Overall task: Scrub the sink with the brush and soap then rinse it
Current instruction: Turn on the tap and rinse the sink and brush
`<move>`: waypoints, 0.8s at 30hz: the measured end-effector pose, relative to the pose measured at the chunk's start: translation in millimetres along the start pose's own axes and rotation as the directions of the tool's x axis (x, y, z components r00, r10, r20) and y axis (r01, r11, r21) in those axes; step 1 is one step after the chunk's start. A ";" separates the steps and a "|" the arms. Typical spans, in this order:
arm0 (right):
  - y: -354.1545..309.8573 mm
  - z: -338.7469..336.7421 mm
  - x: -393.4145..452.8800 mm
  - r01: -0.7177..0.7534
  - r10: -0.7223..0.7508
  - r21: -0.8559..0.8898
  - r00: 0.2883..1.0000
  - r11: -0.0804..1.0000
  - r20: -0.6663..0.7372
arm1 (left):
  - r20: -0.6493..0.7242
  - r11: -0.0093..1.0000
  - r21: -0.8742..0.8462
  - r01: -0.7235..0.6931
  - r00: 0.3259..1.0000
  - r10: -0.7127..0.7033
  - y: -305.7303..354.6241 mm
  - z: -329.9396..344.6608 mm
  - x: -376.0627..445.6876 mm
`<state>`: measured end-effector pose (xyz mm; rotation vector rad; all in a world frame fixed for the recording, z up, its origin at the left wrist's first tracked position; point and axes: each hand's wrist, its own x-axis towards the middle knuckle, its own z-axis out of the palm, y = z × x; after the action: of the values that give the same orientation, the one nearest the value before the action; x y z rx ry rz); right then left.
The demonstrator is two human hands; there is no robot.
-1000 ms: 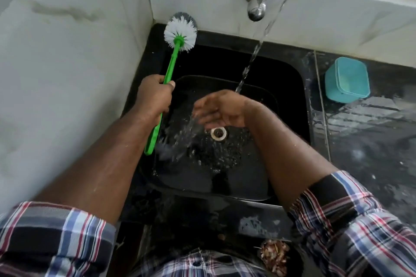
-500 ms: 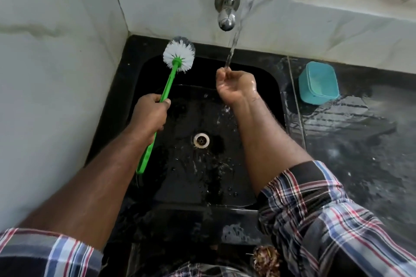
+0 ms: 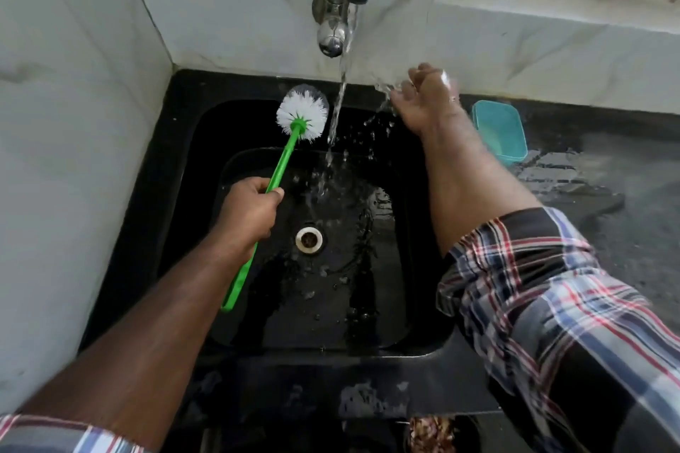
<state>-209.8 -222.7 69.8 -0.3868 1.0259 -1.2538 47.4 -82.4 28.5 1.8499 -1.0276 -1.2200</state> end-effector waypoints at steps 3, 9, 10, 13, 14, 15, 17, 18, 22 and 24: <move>2.2 -3.9 5.7 -0.077 0.047 -0.234 0.991 0.969 -0.129 | -0.003 1.000 -0.008 0.002 1.000 -0.002 2.7 6.9 -1.3; 66.9 19.6 -8.4 -0.333 0.321 -0.327 0.943 0.885 -0.091 | -0.052 0.998 -0.063 0.018 0.998 -0.022 4.2 7.0 5.6; 72.8 24.3 -8.4 -0.357 0.352 -0.263 0.933 0.896 -0.070 | -0.059 0.997 -0.068 0.021 0.998 -0.025 2.9 6.4 6.2; 82.9 37.5 -10.8 -0.405 0.404 -0.095 0.914 0.909 -0.030 | -0.067 0.997 -0.079 0.022 0.997 -0.028 -1.0 4.1 6.1; 84.2 40.4 -12.0 -0.415 0.415 -0.075 0.909 0.907 -0.016 | -0.068 0.997 -0.080 0.023 0.997 -0.028 -2.3 4.0 6.2; 84.4 43.1 -15.0 -0.424 0.424 -0.053 0.906 0.904 -0.003 | -0.068 0.997 -0.078 0.025 0.997 -0.030 -3.0 3.8 5.6; 83.9 45.8 -17.0 -0.447 0.446 0.019 0.894 0.894 0.026 | -0.068 0.997 -0.071 0.027 0.997 -0.032 -3.7 4.0 5.1; 82.7 47.2 -17.7 -0.457 0.455 0.052 0.890 0.888 0.040 | -0.071 0.997 -0.067 0.026 0.997 -0.031 -4.1 4.3 5.2; 78.9 46.6 -13.1 -0.494 0.486 0.099 0.869 0.864 0.098 | -0.073 0.999 -0.043 0.026 0.997 -0.029 -3.6 7.6 7.3; 77.2 45.8 -10.6 -0.520 0.505 0.102 0.851 0.848 0.144 | -0.068 0.999 -0.035 0.027 0.997 -0.030 -3.2 10.5 8.8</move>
<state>-126.8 -200.9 41.3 -0.0596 0.8633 -0.7982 40.5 -90.0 18.8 1.8725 -0.9402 -1.1750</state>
